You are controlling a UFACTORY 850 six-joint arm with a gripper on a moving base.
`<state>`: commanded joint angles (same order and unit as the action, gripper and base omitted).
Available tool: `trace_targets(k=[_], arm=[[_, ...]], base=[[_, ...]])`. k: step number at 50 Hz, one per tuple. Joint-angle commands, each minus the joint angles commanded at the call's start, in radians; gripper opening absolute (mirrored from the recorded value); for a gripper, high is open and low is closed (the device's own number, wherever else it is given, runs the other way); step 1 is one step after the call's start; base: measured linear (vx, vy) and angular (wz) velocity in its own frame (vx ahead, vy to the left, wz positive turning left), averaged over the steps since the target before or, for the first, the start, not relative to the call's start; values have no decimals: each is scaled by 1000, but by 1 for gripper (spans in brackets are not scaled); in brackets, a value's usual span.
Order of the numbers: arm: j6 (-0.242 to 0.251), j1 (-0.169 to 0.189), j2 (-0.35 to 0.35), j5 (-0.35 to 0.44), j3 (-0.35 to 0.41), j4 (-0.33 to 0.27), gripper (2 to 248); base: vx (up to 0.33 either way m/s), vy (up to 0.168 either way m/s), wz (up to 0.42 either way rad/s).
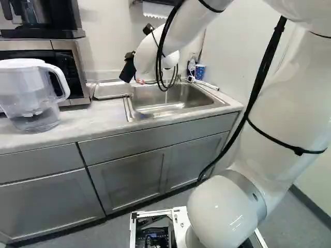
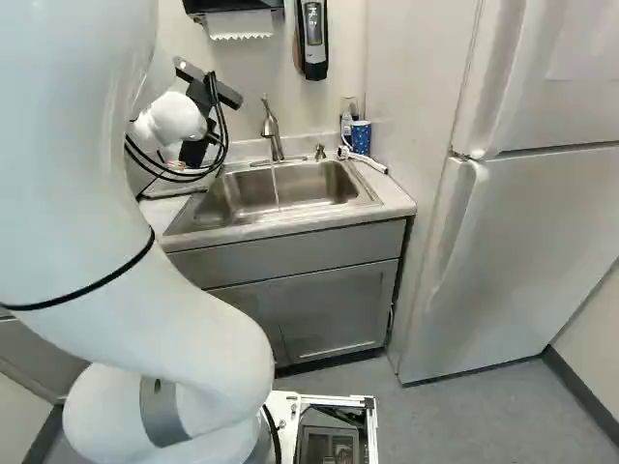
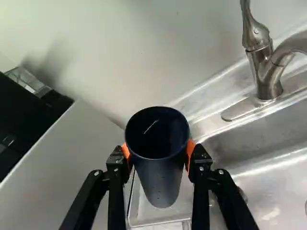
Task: Rinse the cup and place it in the tray
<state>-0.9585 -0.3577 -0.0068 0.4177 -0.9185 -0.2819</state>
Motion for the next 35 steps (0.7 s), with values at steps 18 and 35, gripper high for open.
trace_targets(k=[18, 35], arm=[[-189, 0, 0, 0, 0, 0, 124], [-368, 0, 0, 0, 0, 0, 124]], base=[[0, 0, 0], [0, 0, 0]])
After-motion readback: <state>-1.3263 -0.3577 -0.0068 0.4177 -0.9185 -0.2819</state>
